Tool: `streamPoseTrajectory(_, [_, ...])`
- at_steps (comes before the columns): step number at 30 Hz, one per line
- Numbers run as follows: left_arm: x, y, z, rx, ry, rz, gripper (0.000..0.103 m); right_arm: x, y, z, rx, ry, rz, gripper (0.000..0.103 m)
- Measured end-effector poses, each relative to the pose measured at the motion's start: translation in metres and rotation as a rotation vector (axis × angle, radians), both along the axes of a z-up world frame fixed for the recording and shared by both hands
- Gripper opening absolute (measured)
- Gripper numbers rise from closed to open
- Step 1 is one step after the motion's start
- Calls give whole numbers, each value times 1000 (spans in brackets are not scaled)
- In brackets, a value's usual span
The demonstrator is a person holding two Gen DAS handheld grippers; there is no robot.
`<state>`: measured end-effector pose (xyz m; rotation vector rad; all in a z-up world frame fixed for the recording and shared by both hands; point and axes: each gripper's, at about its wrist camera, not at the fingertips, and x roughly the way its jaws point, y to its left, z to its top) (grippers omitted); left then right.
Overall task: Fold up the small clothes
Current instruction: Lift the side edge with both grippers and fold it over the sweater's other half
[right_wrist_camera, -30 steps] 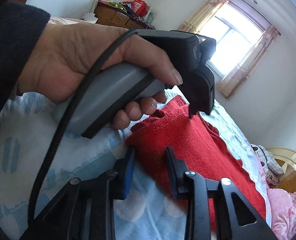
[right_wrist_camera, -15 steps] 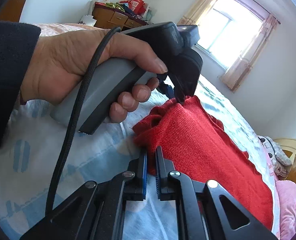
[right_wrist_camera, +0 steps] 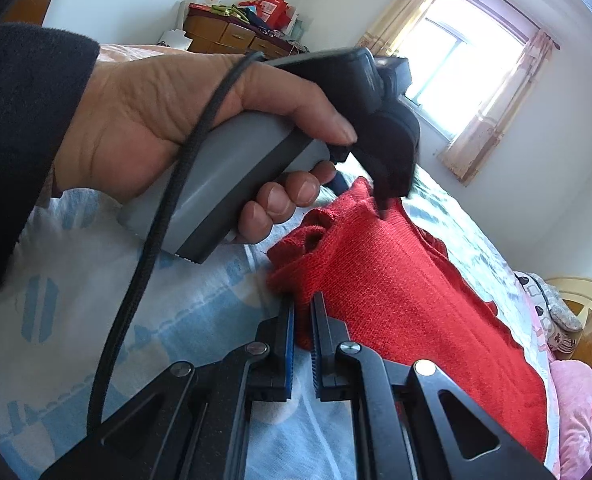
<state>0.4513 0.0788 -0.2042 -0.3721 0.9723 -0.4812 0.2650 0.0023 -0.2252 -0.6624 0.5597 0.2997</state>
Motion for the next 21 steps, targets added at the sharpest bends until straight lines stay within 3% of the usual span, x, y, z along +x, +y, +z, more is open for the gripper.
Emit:
streamPoseTrajectory(4, [-1,2,6,0,16,14,15,-3,-7,12,37,14,2,6])
streamPoseTrajectory(13, [-1,3,23,-102,73,53,14,-5,-49,41,144,5,-40,6])
streamPoseTrajectory(21, [-5,-31,57,-115,8,48,14,-5,-97,61,253,-6,-103,5])
